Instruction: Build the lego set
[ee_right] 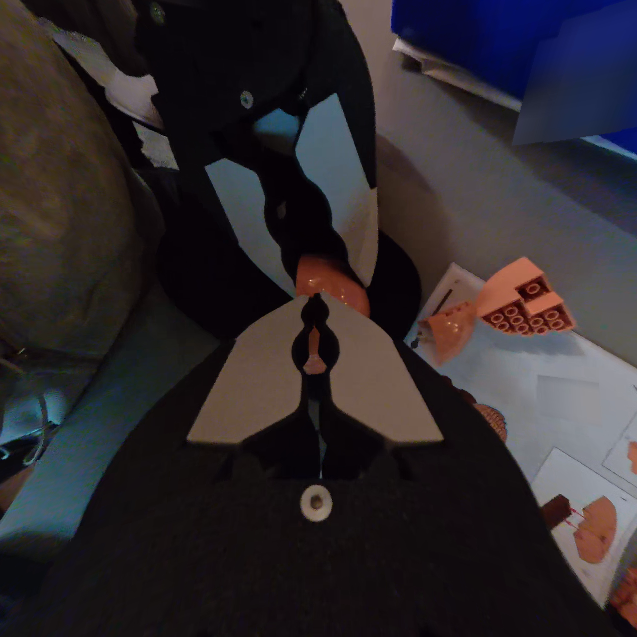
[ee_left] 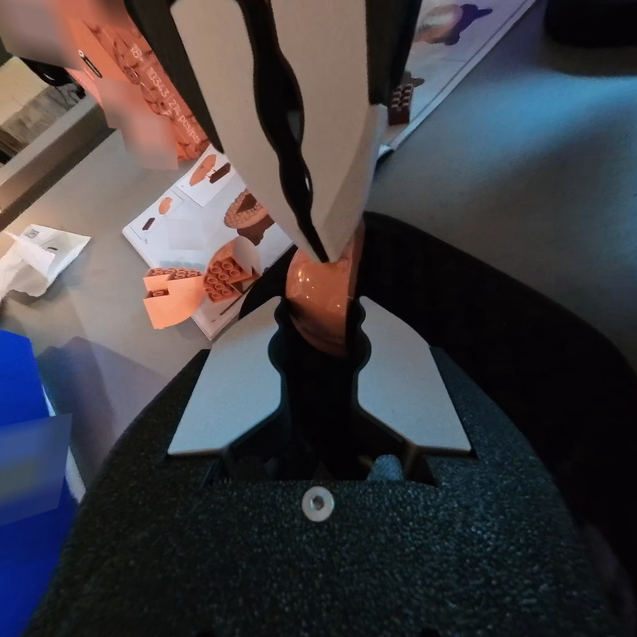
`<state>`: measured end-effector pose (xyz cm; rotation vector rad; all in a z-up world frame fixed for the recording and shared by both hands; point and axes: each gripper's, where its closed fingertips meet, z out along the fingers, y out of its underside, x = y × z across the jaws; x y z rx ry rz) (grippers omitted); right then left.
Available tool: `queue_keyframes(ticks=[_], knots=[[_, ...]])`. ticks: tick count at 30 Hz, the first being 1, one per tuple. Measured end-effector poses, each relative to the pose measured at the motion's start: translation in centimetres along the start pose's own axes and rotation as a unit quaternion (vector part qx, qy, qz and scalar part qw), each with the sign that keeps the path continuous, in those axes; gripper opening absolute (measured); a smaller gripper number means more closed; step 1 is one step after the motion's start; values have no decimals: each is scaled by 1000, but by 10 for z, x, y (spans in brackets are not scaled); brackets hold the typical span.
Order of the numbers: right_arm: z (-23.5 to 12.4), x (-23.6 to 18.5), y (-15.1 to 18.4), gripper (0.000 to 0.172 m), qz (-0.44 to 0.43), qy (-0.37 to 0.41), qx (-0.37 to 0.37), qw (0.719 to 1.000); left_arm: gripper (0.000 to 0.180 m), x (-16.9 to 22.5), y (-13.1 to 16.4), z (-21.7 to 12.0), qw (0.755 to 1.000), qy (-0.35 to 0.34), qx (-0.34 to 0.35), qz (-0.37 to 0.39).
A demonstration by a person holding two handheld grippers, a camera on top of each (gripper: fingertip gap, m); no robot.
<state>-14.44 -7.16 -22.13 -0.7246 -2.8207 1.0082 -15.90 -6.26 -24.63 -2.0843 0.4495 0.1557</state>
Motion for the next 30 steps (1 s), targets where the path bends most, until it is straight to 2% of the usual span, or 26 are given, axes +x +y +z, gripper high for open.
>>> queue_keyframes(ticks=[3, 6, 7, 8, 10, 12, 15, 17, 22, 25, 28, 30], knots=[[0, 0, 0, 0, 30, -9, 31, 999, 37, 0, 0, 0, 1000, 7, -1, -8], [-3, 2, -3, 1, -8, 22, 64, 998, 37, -1, -1, 0, 1000, 12, 3, -14], [-6, 4, -5, 41, -6, 36, 91, 995, 37, -1, -1, 0, 1000, 16, 4, -20], [-11, 1, -7, 56, 8, 33, 123, 992, 37, -1, -1, -1, 999, 20, 5, -25], [-19, -3, -5, 55, 37, 25, 181, 982, 37, -1, -2, -1, 999, 25, 6, -31], [-22, 0, 6, 55, 47, 52, 208, 976, 37, -1, -2, -1, 999, 28, 6, -35], [-27, 0, 11, 62, 20, 98, 228, 968, 36, -4, -4, -1, 998, 35, 12, -55], [-37, 0, 7, 65, 3, 120, 251, 961, 36, -7, -12, -4, 993, 53, 39, -103], [-67, -4, -4, 69, -66, 167, 273, 945, 36, -15, -46, -22, 939, 147, 131, -281], [-81, -7, -11, 70, -110, 186, 270, 938, 36, -11, -64, -33, 886, 225, 171, -367], [-76, -12, -17, 70, -141, 164, 249, 944, 36, -3, -81, -39, 839, 289, 201, -415], [-73, -9, -16, 72, -130, 142, 250, 949, 36, 0, -84, -36, 832, 297, 201, -423]])
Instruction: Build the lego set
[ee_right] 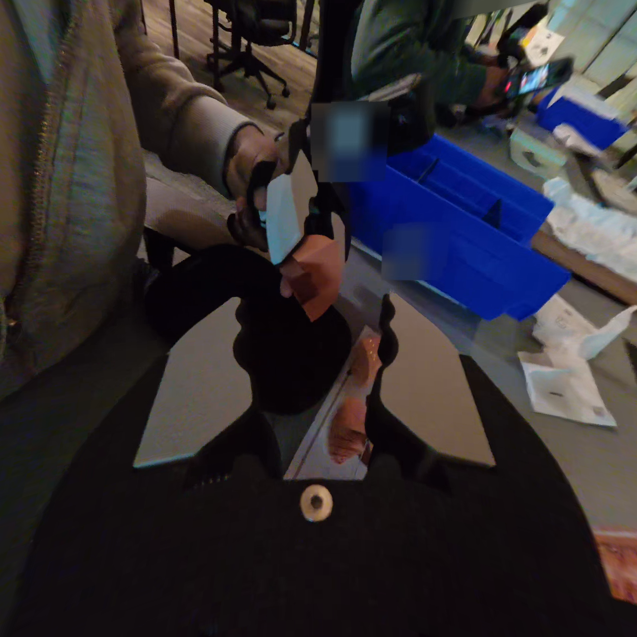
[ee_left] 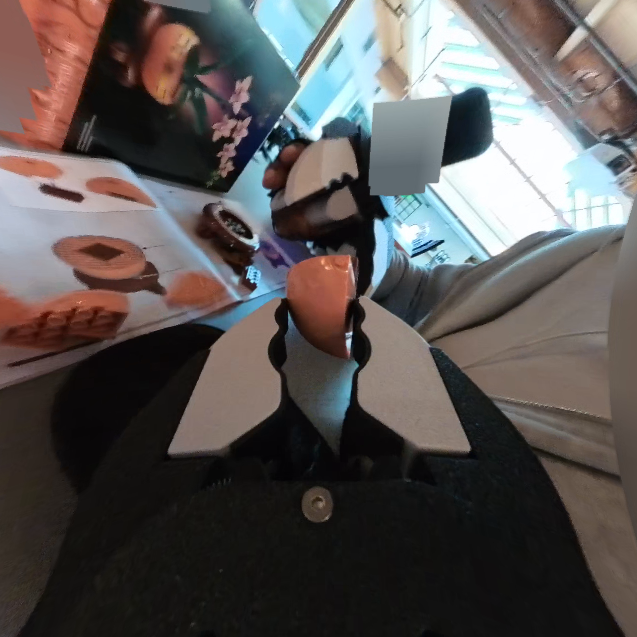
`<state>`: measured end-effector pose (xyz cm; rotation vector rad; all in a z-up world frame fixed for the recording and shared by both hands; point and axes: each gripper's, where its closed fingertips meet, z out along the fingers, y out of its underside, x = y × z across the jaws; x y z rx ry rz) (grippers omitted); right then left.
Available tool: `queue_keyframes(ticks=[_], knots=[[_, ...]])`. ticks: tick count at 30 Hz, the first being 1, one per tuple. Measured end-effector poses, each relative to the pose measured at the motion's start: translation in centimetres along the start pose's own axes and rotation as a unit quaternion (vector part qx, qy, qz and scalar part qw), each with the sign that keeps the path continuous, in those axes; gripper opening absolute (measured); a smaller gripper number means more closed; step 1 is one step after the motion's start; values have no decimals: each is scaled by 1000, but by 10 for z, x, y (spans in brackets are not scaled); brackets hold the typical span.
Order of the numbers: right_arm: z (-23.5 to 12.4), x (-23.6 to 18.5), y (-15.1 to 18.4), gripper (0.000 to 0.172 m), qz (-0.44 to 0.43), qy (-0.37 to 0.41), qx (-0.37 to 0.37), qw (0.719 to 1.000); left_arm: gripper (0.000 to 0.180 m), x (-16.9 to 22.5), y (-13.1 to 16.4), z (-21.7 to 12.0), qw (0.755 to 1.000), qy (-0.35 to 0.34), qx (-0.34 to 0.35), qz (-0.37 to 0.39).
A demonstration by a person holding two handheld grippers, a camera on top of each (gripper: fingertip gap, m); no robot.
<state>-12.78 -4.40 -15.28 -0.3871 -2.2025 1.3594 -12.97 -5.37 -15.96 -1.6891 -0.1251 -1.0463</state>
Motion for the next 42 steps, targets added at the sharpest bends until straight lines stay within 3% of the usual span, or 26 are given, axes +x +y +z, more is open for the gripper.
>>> queue_keyframes(ticks=[3, 7, 9, 12, 20, 24, 27, 32, 35, 36, 37, 40, 42], knots=[[-12, 1, 13, 66, 65, -24, 18, 997, 36, -28, 11, -6, 996, -87, -22, 7], [-38, 13, 62, 51, 107, 57, -76, 990, 36, -46, 21, -27, 978, -185, -62, 74], [-60, 32, 79, 28, 128, 128, -112, 977, 36, -55, 23, -33, 958, -234, -94, 135], [-75, 52, 95, 29, 175, 151, -167, 958, 36, -73, 28, -37, 916, -292, -153, 230], [-27, 66, 131, 46, 130, -35, -283, 950, 36, -74, 39, -28, 912, -283, -162, 250], [-13, 81, 137, 34, 37, -61, -266, 961, 36, -67, 42, -29, 916, -262, -152, 262], [-12, 82, 149, 36, 31, -64, -300, 951, 36, -66, 43, -29, 910, -263, -155, 281], [-15, 87, 129, 40, 11, -74, -258, 963, 36, -66, 46, -27, 899, -264, -168, 306], [-7, 84, 146, 43, 38, -107, -302, 947, 36, -68, 43, -27, 893, -273, -166, 316], [-5, 82, 153, 25, 48, -109, -325, 938, 36, -69, 43, -27, 892, -278, -165, 317], [-2, 80, 155, 24, 65, -101, -333, 935, 36, -71, 42, -28, 890, -285, -165, 315], [1, 74, 150, 23, 160, -25, -342, 926, 36, -74, 41, -30, 880, -310, -162, 322], [-2, 66, 149, 24, 260, 61, -363, 893, 36, -75, 42, -30, 871, -320, -165, 335]])
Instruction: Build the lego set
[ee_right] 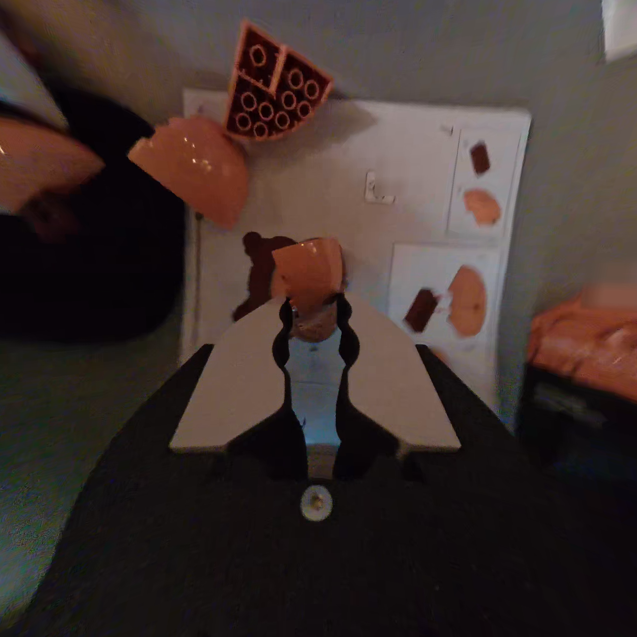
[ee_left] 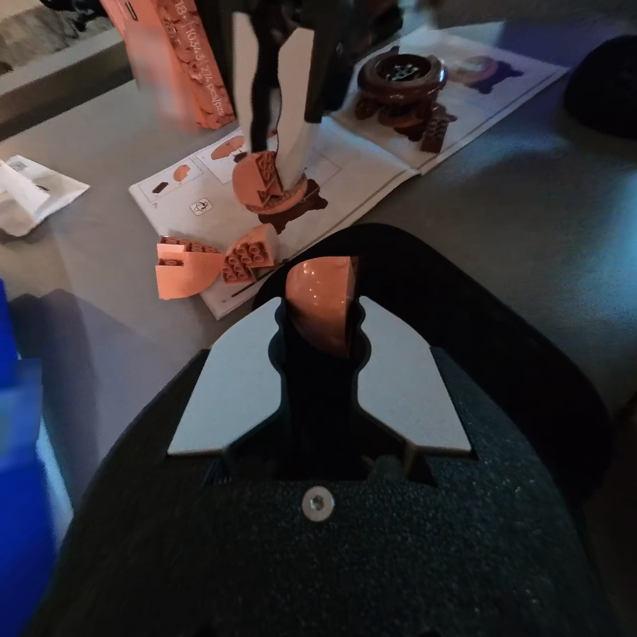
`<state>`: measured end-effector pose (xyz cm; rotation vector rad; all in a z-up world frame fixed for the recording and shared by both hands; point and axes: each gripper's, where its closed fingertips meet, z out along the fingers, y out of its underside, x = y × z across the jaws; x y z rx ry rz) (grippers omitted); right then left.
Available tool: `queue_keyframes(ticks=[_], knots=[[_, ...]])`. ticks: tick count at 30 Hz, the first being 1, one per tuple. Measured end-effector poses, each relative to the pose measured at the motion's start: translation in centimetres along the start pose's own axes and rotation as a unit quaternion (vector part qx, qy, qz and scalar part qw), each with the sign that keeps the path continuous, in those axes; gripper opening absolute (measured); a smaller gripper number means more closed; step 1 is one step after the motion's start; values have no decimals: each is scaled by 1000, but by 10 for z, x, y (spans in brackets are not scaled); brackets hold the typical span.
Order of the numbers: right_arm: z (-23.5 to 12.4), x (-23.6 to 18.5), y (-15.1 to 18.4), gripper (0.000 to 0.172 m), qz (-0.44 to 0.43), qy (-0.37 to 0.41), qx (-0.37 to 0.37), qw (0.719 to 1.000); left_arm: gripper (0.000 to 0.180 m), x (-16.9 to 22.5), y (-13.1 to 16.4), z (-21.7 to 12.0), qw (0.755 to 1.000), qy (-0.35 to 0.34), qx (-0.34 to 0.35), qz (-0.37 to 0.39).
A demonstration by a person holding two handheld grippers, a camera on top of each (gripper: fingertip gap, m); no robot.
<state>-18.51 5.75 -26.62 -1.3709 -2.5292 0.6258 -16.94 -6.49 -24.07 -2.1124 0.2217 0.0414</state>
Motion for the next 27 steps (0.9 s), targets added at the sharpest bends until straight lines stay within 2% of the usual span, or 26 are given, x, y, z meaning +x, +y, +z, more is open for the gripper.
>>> queue_keyframes(ticks=[1, 2, 3, 6, 8, 10, 12, 16, 18, 19, 22, 23, 24, 25, 27], knots=[[-2, -14, 3, 24, 27, -9, -6, 1000, 36, 1, 0, 1, 1000, -4, -1, 8], [-4, -27, 5, 35, 27, -22, -10, 999, 37, 2, 0, 1, 1000, -5, -2, 17], [-6, -33, 7, 53, 12, -21, -11, 1000, 37, 3, 0, 2, 1000, -2, -2, 26], [-21, -41, 1, 75, -92, -59, 17, 994, 37, 7, 0, 3, 999, 7, -2, 36], [-31, -41, -2, 87, -200, -83, 34, 976, 37, 8, 0, 2, 999, 15, -1, 34], [-35, -40, -8, 82, -316, -87, 46, 944, 37, 11, 0, 2, 999, 23, 1, 37], [-32, -37, -17, 67, -398, -91, 42, 912, 37, 13, 0, 2, 999, 24, 1, 44], [-15, -37, -16, 59, -446, -168, -26, 878, 37, 13, 0, 2, 998, 22, 1, 53], [-5, -32, -1, 54, -437, -181, -86, 877, 37, 14, 0, 1, 998, 22, 2, 53], [-2, -33, 3, 43, -407, -182, -105, 889, 36, 14, 0, 1, 998, 22, 2, 54], [-3, -44, 6, 42, -186, -171, -132, 958, 37, 14, 0, 1, 998, 20, 2, 57], [-6, -50, 8, 44, -121, -175, -133, 968, 37, 14, 0, 1, 998, 21, 3, 58], [-10, -57, 6, 56, -83, -179, -109, 974, 37, 14, 0, 1, 998, 23, 3, 59], [-16, -61, 2, 65, -75, -183, -77, 977, 37, 14, 0, 2, 998, 25, 3, 60], [-28, -61, 2, 78, -121, -178, -41, 976, 37, 14, 0, 2, 998, 29, 4, 60]])
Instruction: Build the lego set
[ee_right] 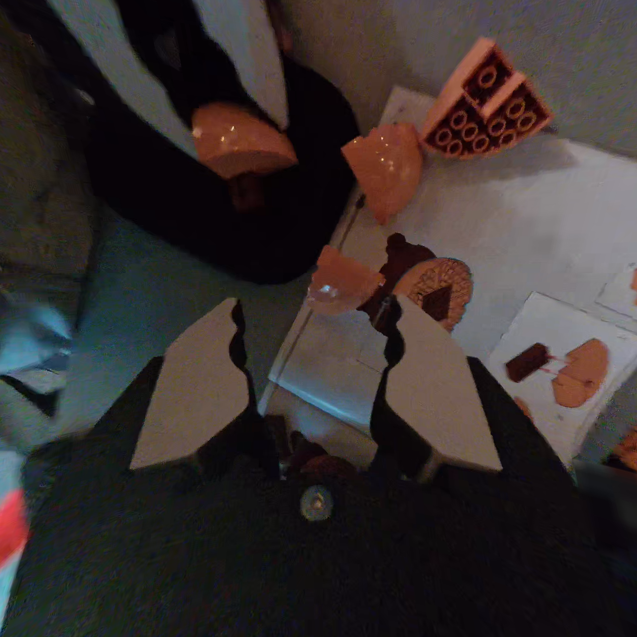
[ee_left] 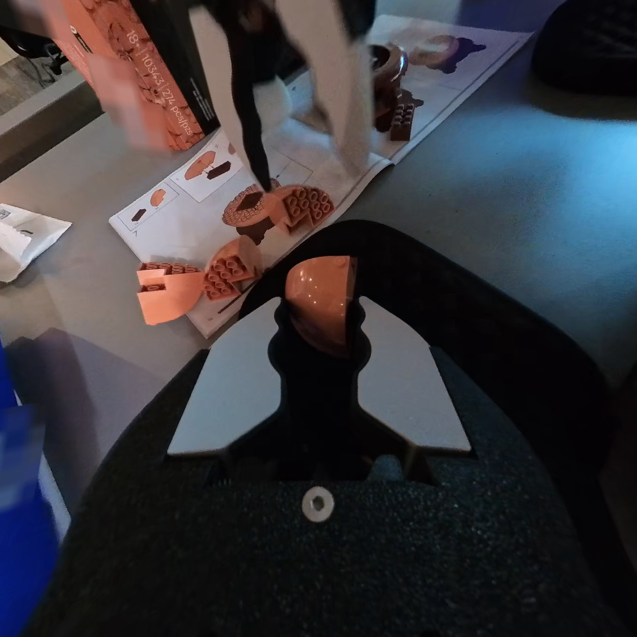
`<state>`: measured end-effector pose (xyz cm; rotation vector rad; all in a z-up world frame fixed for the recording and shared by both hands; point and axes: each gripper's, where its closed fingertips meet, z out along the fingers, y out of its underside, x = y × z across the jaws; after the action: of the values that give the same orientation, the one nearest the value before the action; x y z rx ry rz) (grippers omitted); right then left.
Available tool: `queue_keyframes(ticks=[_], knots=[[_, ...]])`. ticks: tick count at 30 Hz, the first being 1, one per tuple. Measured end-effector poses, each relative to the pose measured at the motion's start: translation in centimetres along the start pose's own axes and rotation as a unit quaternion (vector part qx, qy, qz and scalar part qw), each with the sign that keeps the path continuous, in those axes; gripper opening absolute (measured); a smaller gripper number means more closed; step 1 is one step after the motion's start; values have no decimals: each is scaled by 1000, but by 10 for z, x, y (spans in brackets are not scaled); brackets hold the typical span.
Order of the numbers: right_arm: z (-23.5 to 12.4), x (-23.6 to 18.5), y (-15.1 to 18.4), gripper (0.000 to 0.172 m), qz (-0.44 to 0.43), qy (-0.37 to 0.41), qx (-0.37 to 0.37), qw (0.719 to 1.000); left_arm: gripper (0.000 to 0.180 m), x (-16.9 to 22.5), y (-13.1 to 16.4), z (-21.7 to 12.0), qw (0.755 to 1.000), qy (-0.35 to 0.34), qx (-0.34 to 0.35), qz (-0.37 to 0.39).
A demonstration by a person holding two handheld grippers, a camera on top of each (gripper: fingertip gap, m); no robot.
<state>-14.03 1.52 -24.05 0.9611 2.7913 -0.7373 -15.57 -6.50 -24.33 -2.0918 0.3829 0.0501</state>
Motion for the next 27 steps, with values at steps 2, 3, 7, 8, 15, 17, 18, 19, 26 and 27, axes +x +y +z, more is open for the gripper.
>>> queue_keyframes(ticks=[2, 3, 7, 8, 15, 17, 18, 19, 26, 27], knots=[[-5, 5, 5, 86, -99, 36, -9, 994, 37, 0, 0, 1, 1000, 4, 1, 3], [-4, 6, 6, 82, -157, 46, -13, 986, 37, 0, 0, 1, 1000, 6, 1, 4], [13, 14, -1, 61, -320, 60, -10, 946, 37, -1, -1, 1, 1000, 10, 2, 4], [18, 17, 0, 61, -327, 53, -20, 943, 37, -1, -1, 2, 1000, 11, 2, 5], [21, 6, -3, 49, -176, 9, 47, 983, 37, -2, 0, 2, 1000, -4, 2, 18], [15, -12, -17, 49, -89, 3, 103, 991, 37, -2, 0, 2, 1000, -8, 2, 23], [14, -19, -24, 49, -56, 12, 119, 991, 36, -2, 0, 2, 1000, -10, 2, 23], [14, -27, -28, 49, -30, 16, 124, 992, 36, -2, -1, 2, 1000, -12, 2, 23], [25, -38, -34, 49, 59, 12, 103, 993, 36, -3, -2, 3, 999, -29, 2, 37], [24, -39, -34, 49, 59, 14, 97, 993, 37, -3, -2, 3, 999, -32, 2, 41]])
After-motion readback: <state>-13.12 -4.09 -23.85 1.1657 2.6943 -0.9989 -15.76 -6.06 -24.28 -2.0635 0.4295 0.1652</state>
